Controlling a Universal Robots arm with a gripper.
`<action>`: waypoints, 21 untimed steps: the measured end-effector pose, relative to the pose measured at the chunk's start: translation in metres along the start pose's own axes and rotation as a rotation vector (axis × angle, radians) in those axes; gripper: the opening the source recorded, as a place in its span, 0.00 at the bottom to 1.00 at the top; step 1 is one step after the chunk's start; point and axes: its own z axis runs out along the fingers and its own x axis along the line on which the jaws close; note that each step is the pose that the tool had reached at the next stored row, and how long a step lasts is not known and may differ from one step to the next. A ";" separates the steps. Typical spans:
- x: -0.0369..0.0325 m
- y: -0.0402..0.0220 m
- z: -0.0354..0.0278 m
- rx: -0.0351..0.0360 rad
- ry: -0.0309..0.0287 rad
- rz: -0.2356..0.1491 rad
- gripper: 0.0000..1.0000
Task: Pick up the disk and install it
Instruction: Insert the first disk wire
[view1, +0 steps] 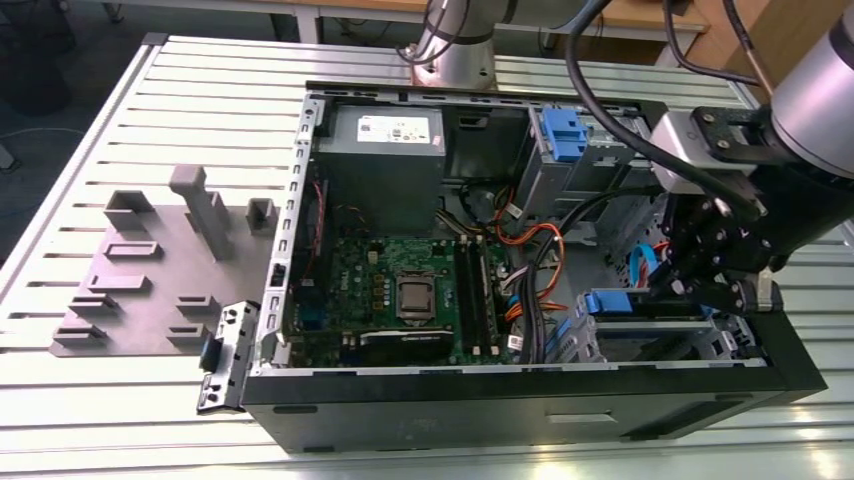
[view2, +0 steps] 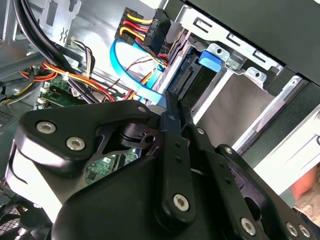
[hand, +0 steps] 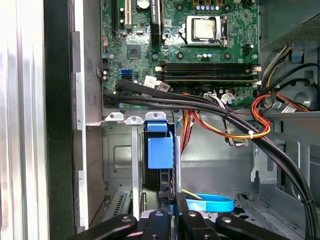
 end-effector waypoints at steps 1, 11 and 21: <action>0.0005 -0.0002 -0.0001 0.0000 0.0000 0.000 0.16; 0.0024 0.0011 0.0007 -0.0001 -0.0015 0.000 0.16; 0.0020 0.0014 0.0008 -0.0001 -0.0021 0.000 0.16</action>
